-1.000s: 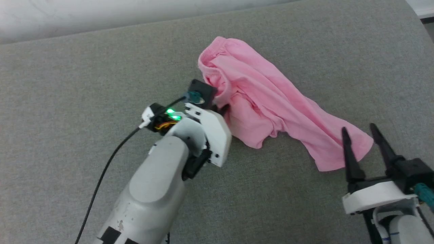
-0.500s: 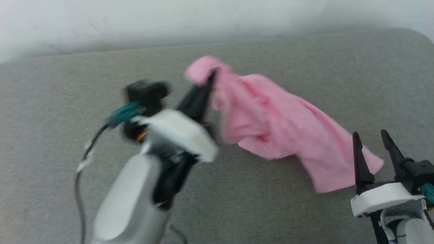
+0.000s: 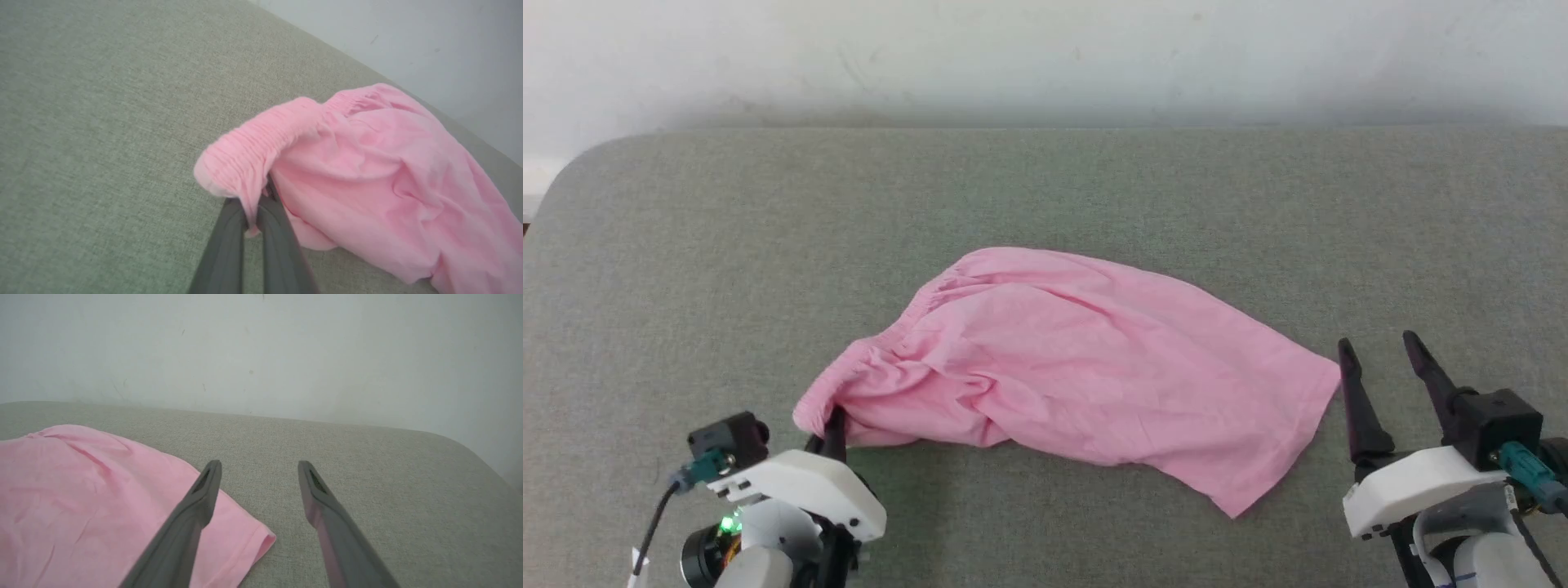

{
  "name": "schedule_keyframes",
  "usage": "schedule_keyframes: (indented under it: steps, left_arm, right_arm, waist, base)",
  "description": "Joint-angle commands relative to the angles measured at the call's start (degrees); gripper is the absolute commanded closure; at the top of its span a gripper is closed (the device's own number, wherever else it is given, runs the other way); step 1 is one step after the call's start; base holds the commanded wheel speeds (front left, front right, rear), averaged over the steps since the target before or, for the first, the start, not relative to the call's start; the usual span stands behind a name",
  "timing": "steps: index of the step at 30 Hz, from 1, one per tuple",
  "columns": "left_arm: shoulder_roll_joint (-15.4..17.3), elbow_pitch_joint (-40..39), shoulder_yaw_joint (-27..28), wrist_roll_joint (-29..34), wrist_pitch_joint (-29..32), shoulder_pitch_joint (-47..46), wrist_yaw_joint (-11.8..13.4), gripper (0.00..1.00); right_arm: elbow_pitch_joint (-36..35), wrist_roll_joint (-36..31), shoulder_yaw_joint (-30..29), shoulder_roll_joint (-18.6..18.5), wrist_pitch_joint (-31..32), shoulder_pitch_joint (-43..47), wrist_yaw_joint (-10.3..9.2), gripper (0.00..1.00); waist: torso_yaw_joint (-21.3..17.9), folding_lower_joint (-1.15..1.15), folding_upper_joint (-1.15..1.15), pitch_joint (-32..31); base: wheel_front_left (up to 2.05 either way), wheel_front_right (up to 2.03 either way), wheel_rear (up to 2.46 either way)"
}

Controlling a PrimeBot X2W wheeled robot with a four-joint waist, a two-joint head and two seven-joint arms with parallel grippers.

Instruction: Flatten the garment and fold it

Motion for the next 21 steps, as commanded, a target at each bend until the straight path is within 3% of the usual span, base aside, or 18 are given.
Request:
schedule_keyframes:
  steps: [1,6,10,13,17,21]
  left_arm:
    - [-0.1,0.8,-0.4,0.9,-0.5,0.2,0.1,0.00]
    - [-0.5,0.7,-1.1,2.8,-7.4,-1.3,-2.2,0.00]
    - [1.0,-1.8,-2.7,9.1,-16.1,-1.9,-4.3,0.00]
    - [1.9,-5.3,-3.2,15.9,-17.3,-1.7,-4.6,0.00]
    - [0.6,-13.8,-2.0,24.1,-17.3,0.9,-6.1,0.00]
    - [-2.1,-16.7,-1.3,27.6,-17.3,4.1,-8.1,0.00]
  right_arm:
    - [0.2,-0.1,0.2,0.1,0.3,0.5,-0.06,0.00]
    - [0.3,-0.9,0.1,0.1,1.5,1.1,-0.06,0.00]
    - [0.5,-1.2,0.7,-0.8,5.7,1.1,-0.06,0.00]
    - [1.4,0.2,1.9,-3.0,11.3,0.5,-0.06,0.00]
    - [3.5,2.7,1.2,-5.6,20.7,-1.3,-0.06,0.00]
    - [6.6,4.3,-0.4,-7.4,29.1,-4.3,-0.06,0.00]
  waist:
    - [0.6,0.00,0.00,-0.5]
    - [2.1,0.00,0.00,-1.9]
    - [3.7,0.00,0.00,-2.7]
    - [5.1,0.00,0.00,-2.7]
    - [6.8,0.00,0.00,-2.2]
    - [8.4,0.00,0.00,-1.4]
  base:
    - [0.00,0.00,0.00]
    - [0.00,0.00,0.00]
    - [0.00,0.00,0.00]
    - [0.00,0.00,0.00]
    - [0.00,0.00,0.00]
    - [0.00,0.00,0.00]
